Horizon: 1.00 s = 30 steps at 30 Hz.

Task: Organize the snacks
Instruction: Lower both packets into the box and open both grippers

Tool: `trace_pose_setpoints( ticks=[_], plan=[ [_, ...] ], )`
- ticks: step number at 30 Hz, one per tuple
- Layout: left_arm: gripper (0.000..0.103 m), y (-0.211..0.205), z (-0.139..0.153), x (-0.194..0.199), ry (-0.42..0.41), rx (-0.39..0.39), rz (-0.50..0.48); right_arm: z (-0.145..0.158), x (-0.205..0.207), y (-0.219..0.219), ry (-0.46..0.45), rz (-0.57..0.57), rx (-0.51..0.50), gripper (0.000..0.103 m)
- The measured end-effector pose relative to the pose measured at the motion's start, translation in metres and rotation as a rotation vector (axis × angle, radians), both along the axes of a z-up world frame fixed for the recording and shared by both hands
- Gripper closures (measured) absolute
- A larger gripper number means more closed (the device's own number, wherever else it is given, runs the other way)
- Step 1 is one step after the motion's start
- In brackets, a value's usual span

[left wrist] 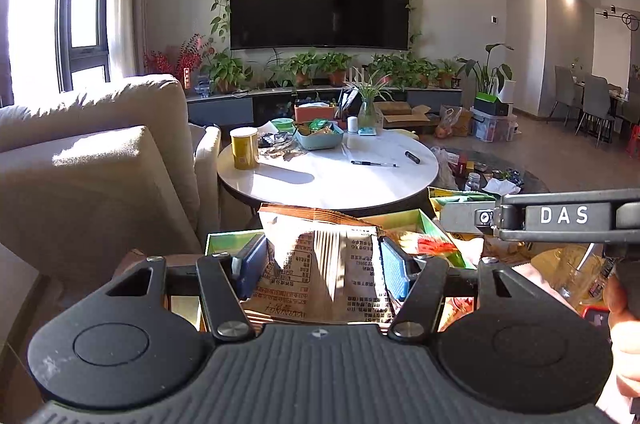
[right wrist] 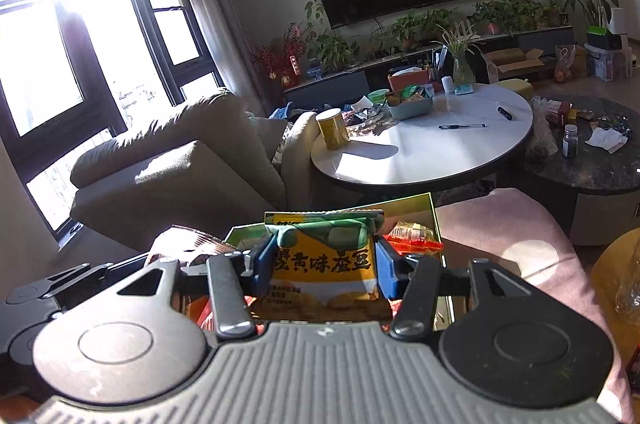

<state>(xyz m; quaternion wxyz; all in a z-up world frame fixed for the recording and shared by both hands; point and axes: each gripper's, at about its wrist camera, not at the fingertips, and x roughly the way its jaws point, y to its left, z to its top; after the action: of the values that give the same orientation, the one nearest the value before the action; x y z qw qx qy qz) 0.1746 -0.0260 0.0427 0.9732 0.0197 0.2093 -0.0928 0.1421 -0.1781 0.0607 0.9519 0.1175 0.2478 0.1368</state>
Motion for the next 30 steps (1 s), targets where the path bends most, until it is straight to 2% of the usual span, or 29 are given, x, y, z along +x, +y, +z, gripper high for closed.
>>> trace_pose_setpoints(
  ticks=[6,17,19,20,21,22,25,30],
  plan=[
    [0.047,0.002,-0.007,0.023,0.037,0.001,0.018,-0.007,0.021,0.003,0.025,-0.008,0.015,0.023],
    [0.046,0.002,-0.033,0.052,0.097,0.019,0.021,-0.029,0.045,0.011,0.082,-0.029,-0.015,0.023],
    [0.043,0.002,-0.037,0.057,0.098,0.016,0.021,-0.031,0.047,0.013,0.082,-0.027,-0.018,0.023],
    [0.039,0.003,-0.039,0.058,0.106,0.019,0.021,-0.032,0.049,0.014,0.077,-0.024,-0.023,0.023],
    [0.030,0.003,-0.041,0.059,0.119,0.030,0.022,-0.033,0.049,0.015,0.078,-0.022,-0.035,0.022],
    [0.028,0.004,-0.043,0.057,0.123,0.038,0.021,-0.034,0.046,0.015,0.081,-0.025,-0.044,0.021],
    [0.027,0.007,-0.048,0.051,0.123,0.050,0.024,-0.037,0.032,0.012,0.061,-0.018,-0.054,0.021],
    [0.026,0.015,-0.047,0.036,0.122,0.026,0.032,-0.032,0.014,0.009,0.055,-0.005,-0.051,0.021]
  ],
)
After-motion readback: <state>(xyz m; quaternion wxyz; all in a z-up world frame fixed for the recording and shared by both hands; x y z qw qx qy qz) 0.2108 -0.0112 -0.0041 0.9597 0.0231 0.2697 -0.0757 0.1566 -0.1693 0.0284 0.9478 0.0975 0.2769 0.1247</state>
